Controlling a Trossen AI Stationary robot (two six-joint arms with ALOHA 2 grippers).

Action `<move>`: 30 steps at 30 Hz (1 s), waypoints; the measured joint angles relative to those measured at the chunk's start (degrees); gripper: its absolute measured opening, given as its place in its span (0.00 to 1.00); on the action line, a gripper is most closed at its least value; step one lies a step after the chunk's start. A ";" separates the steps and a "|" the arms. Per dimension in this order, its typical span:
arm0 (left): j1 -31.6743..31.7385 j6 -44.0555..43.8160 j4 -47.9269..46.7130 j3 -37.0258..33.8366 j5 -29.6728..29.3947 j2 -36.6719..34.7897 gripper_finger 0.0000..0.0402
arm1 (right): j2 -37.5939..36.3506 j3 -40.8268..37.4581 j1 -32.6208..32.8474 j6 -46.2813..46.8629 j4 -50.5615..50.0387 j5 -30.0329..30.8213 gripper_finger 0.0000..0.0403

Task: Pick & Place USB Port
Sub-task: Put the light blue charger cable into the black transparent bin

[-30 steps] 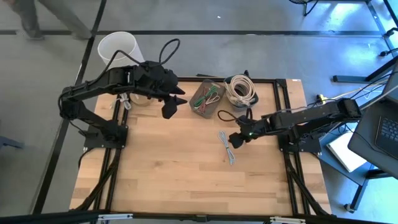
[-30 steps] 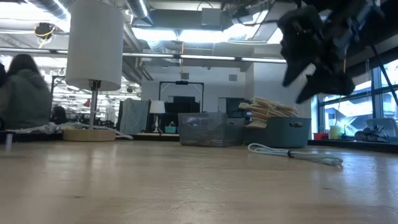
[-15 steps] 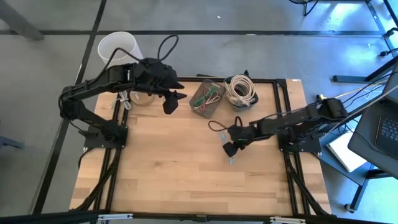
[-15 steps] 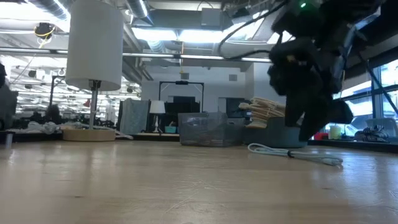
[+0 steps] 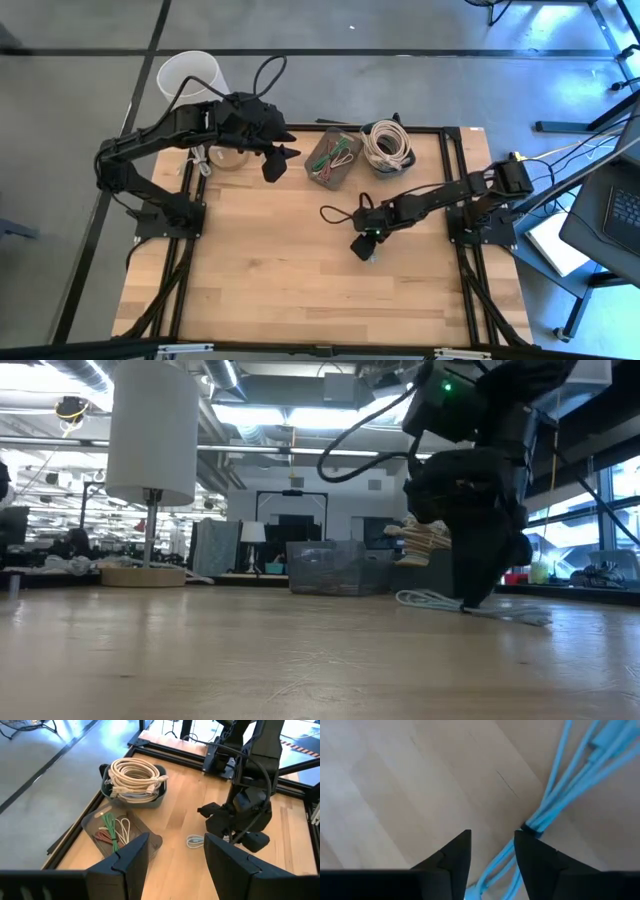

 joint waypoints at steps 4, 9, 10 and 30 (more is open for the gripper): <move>0.02 0.00 -0.02 0.00 0.00 0.00 0.45 | -1.86 3.24 -0.51 -1.98 -3.13 -1.33 0.39; 0.01 0.02 -0.03 0.00 0.02 0.00 0.45 | -3.29 6.67 -0.70 -3.89 -9.27 0.27 0.44; 0.00 0.00 -0.03 0.00 0.02 0.00 0.45 | -3.28 6.69 -0.81 -3.99 -9.62 0.61 0.44; 0.00 0.98 -0.01 0.00 0.50 0.00 0.45 | 0.30 4.32 -3.45 -2.19 -10.45 2.99 0.46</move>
